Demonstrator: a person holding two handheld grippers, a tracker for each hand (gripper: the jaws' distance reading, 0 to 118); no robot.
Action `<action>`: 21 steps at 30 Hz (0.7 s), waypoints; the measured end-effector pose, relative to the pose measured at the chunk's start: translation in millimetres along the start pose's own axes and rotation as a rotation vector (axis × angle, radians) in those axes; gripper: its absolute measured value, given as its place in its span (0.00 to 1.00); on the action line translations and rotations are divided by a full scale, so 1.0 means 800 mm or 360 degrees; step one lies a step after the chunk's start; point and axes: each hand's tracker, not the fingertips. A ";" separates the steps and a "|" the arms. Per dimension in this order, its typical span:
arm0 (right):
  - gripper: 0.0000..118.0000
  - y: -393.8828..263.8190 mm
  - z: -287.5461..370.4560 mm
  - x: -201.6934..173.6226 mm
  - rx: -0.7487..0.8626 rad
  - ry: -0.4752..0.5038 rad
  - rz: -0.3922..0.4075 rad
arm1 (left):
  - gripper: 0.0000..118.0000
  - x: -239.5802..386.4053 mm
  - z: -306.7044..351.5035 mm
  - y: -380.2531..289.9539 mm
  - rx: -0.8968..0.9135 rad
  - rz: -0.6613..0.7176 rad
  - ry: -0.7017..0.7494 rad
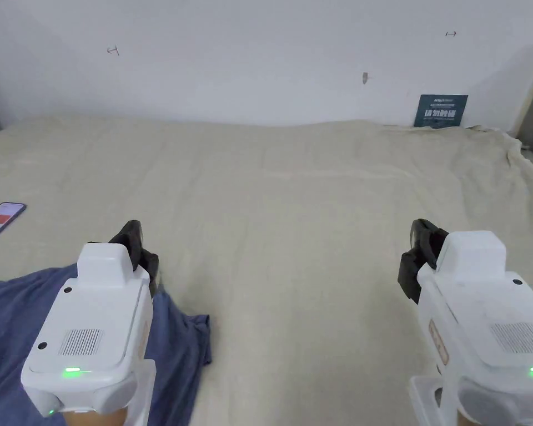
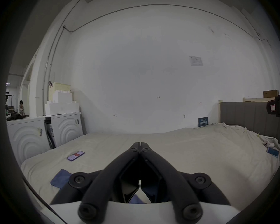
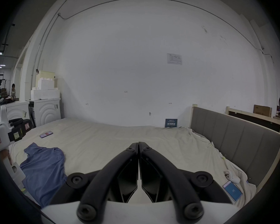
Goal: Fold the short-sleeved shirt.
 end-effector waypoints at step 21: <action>0.00 0.018 -0.061 -0.237 0.0055 0.0698 -0.0008 | 0.00 -0.229 0.111 -0.006 -0.0073 -0.0070 0.0715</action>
